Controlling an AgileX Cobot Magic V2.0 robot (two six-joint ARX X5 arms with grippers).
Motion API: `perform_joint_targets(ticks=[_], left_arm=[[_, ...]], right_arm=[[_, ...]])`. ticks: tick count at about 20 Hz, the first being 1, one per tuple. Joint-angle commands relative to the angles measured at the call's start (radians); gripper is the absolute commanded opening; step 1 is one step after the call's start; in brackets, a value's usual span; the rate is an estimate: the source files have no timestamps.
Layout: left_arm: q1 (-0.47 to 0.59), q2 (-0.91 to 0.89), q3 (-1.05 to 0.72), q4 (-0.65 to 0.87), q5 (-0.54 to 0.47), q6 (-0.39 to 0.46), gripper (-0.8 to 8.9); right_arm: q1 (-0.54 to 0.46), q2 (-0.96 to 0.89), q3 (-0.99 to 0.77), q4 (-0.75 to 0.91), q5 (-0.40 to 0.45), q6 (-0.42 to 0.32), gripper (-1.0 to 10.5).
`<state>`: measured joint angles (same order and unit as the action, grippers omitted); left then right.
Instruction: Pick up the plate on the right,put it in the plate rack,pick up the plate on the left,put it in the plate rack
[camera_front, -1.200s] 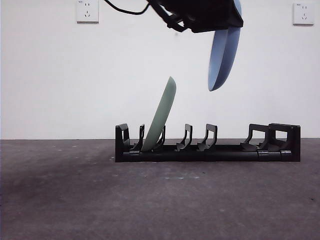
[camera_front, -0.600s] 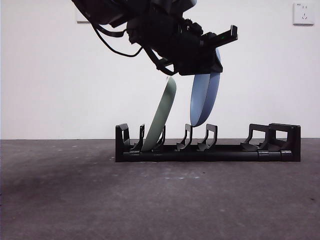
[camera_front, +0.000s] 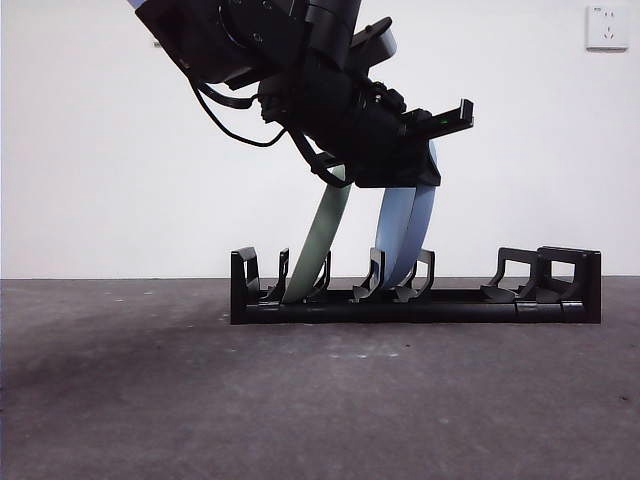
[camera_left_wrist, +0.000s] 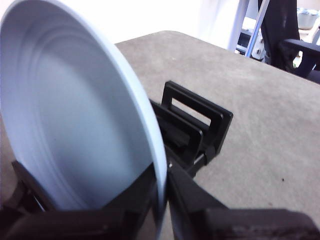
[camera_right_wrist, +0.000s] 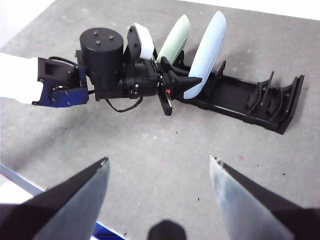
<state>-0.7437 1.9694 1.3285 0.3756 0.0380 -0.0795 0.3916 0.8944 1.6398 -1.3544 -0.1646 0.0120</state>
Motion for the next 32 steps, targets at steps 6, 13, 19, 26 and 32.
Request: perform_joint_targets(ticks=[6, 13, 19, 26, 32], left_arm=[[0.007, 0.012, 0.003, -0.079, -0.012, 0.058, -0.08], [0.007, 0.012, 0.003, -0.078, 0.004, 0.058, 1.93], [-0.003, 0.012, 0.003, -0.078, 0.022, 0.057, 1.93], [-0.054, -0.028, 0.003, -0.095, 0.022, 0.058, 1.93], [-0.066, -0.233, 0.003, -0.377, 0.021, 0.059, 1.93]], right_arm=[[0.001, -0.002, -0.061, -0.024, -0.023, 0.007, 3.4], [0.001, -0.003, -0.063, -0.024, -0.03, 0.007, 3.4], [0.001, -0.003, -0.063, -0.024, -0.029, 0.006, 3.4], [0.001, -0.003, -0.063, -0.024, -0.029, 0.002, 3.4], [0.001, -0.002, -0.063, -0.024, -0.029, -0.008, 3.4]])
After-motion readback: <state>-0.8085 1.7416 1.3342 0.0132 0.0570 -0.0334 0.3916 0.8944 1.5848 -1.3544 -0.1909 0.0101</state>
